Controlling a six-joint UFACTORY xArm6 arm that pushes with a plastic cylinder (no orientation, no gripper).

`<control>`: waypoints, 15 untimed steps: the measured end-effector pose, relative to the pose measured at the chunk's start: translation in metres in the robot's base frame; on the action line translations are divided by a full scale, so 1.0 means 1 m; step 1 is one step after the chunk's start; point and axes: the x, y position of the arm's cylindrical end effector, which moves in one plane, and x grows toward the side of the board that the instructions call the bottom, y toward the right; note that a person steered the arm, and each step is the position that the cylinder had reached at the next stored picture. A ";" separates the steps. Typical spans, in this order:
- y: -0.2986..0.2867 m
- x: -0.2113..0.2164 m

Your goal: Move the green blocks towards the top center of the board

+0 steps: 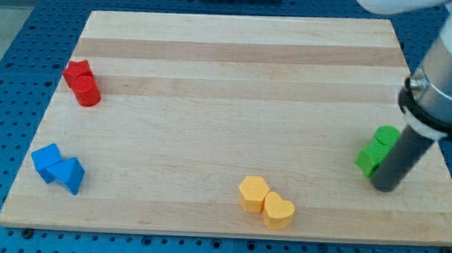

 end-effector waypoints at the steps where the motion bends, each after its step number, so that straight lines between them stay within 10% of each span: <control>1: -0.008 -0.036; 7: 0.090 -0.105; 15: -0.003 -0.135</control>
